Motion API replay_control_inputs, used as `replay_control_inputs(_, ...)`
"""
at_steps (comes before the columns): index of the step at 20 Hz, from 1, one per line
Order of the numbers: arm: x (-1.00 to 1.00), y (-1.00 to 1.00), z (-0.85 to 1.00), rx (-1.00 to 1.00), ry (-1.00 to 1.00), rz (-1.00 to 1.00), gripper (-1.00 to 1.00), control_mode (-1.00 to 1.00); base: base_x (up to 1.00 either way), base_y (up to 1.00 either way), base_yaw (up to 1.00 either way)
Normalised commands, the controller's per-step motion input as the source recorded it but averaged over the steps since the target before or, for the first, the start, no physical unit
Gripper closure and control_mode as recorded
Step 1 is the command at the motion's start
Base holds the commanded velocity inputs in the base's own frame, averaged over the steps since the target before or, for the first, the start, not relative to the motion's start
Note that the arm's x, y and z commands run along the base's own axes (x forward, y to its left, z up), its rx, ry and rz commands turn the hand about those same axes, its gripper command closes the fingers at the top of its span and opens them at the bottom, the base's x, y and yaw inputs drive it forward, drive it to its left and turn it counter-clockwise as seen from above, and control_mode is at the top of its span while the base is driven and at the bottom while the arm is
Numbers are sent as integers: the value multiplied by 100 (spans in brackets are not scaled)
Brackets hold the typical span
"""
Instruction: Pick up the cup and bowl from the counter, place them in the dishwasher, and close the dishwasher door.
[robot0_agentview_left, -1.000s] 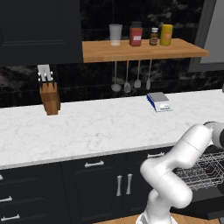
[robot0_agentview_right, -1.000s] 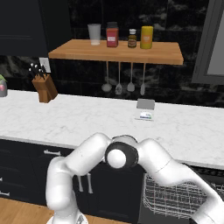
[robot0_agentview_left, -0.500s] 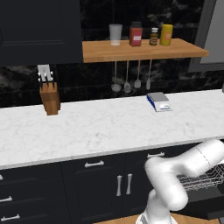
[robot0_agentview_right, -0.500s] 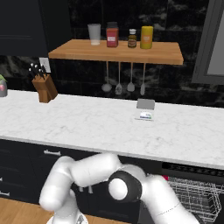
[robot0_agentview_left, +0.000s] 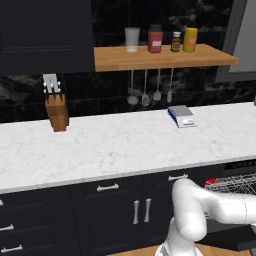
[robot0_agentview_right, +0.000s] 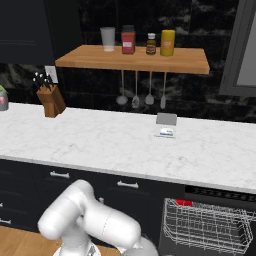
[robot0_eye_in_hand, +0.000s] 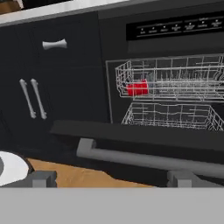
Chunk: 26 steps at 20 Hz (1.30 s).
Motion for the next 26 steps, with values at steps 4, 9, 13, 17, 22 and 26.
replay_control_inputs(4, 38, -23, -100, 10, -31, -2, -100, -100, 0, 0, 0)
replay_control_inputs(9, 47, -58, -100, 20, -29, -2, -100, -100, 0, 0, 0)
replay_control_inputs(13, 41, -39, -100, 13, -27, 0, -100, -100, 0, 0, 0)
replay_control_inputs(17, 40, -32, -100, 14, -23, 0, -100, -100, 0, 0, 0)
replay_control_inputs(22, 49, -27, -100, 5, -26, 0, -100, -100, 0, 0, 0)
replay_control_inputs(26, 86, -4, -84, 0, -46, -4, -100, -100, 0, 0, 0)
